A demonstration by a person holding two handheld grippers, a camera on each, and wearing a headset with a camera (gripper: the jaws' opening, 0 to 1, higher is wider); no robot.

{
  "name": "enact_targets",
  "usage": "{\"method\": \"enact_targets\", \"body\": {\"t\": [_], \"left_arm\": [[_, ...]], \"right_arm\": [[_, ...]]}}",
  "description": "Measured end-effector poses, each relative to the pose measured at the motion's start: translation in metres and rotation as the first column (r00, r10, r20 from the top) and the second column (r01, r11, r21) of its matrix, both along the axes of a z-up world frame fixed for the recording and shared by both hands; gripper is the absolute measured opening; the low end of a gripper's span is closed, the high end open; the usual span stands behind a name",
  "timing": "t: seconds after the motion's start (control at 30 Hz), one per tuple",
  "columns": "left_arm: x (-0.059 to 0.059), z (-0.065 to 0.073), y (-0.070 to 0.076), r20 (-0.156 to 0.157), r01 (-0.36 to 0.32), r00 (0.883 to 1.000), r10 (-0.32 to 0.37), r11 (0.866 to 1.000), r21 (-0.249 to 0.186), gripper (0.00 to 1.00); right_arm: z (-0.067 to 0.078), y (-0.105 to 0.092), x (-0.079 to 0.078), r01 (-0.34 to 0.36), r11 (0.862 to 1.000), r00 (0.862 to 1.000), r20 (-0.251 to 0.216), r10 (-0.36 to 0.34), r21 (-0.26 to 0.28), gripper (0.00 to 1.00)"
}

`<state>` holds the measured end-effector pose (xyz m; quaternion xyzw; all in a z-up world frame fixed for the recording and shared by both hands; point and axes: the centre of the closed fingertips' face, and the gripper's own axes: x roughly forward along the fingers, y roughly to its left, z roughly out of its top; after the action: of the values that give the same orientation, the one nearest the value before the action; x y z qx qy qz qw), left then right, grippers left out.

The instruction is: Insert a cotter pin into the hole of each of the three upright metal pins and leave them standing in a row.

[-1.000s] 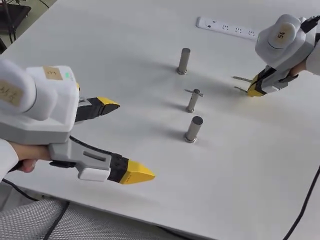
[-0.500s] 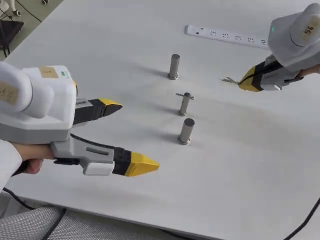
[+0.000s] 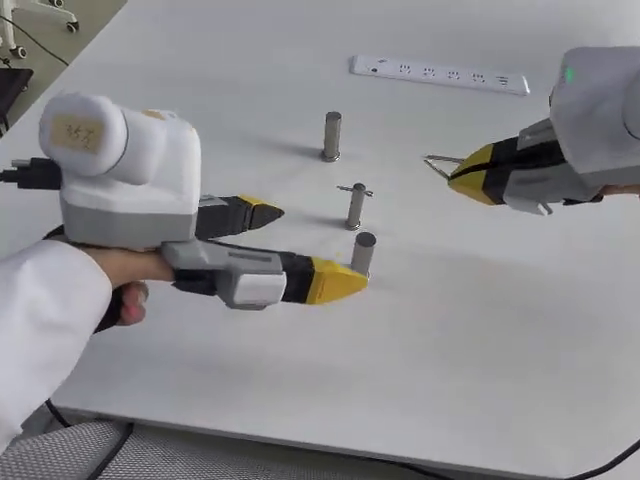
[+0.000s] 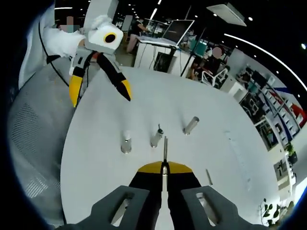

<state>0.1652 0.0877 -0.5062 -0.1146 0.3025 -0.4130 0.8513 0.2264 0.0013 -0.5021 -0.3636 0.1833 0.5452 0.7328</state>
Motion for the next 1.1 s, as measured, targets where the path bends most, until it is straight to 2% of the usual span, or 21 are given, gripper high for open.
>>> {"method": "enact_targets", "body": {"t": [0.03, 0.1, 0.17, 0.23, 0.27, 0.33, 0.5, 0.67, 0.77, 0.93, 1.1], "left_arm": [[0.003, 0.002, -0.003, -0.025, -0.009, 1.0, 0.009, 1.0, -0.027, 0.66], [0.008, 0.005, -0.007, -0.006, -0.005, 1.0, 0.005, 0.999, -0.036, 0.62], [0.007, 0.007, -0.012, -0.052, -0.002, 0.999, -0.002, 0.998, -0.062, 0.59], [0.009, 0.008, -0.017, -0.063, 0.003, 0.998, -0.008, 0.998, -0.069, 0.56], [0.009, 0.007, -0.02, -0.087, 0.006, 0.996, -0.013, 0.997, -0.074, 0.53], [0.009, 0.006, -0.024, -0.103, 0.012, 0.994, -0.021, 0.997, -0.082, 0.49], [0.008, 0.008, -0.034, -0.164, 0.008, 0.986, -0.029, 0.992, -0.129, 0.35], [0.005, 0.004, -0.039, -0.181, 0.013, 0.983, -0.035, 0.992, -0.122, 0.21], [0.002, 0.003, -0.042, -0.211, 0.015, 0.977, -0.045, 0.99, -0.139, 0.16], [-0.001, 0.002, -0.044, -0.238, 0.012, 0.97, -0.048, 0.989, -0.148, 0.1], [-0.002, 0.001, -0.046, -0.245, 0.016, 0.968, -0.053, 0.988, -0.151, 0.07]], "right_arm": [[0.0, 0.002, -0.005, 0.0, 1.0, 1.0, 0.0, 0.0, 0.011, 0.0], [0.0, 0.005, -0.012, -0.006, 1.0, 1.0, 0.004, 0.006, 0.017, 0.0], [0.0, 0.009, -0.021, -0.022, 0.999, 1.0, 0.013, 0.021, 0.026, 0.0], [-0.001, 0.013, -0.029, -0.044, 0.999, 0.999, 0.028, 0.044, 0.029, 0.0], [-0.001, 0.017, -0.035, -0.07, 0.997, 0.997, 0.04, 0.069, 0.024, 0.0], [-0.003, 0.021, -0.043, -0.103, 0.995, 0.994, 0.05, 0.102, 0.014, 0.0], [-0.01, 0.028, -0.054, -0.141, 0.99, 0.988, 0.059, 0.141, -0.005, 0.0], [-0.01, 0.035, -0.063, -0.158, 0.987, 0.985, 0.066, 0.158, 0.001, 0.0], [-0.008, 0.037, -0.066, -0.164, 0.986, 0.984, 0.075, 0.164, -0.002, 0.0], [-0.007, 0.039, -0.07, -0.172, 0.985, 0.982, 0.081, 0.172, -0.006, 0.0], [-0.005, 0.041, -0.074, -0.179, 0.984, 0.98, 0.087, 0.179, -0.007, 0.0]]}}
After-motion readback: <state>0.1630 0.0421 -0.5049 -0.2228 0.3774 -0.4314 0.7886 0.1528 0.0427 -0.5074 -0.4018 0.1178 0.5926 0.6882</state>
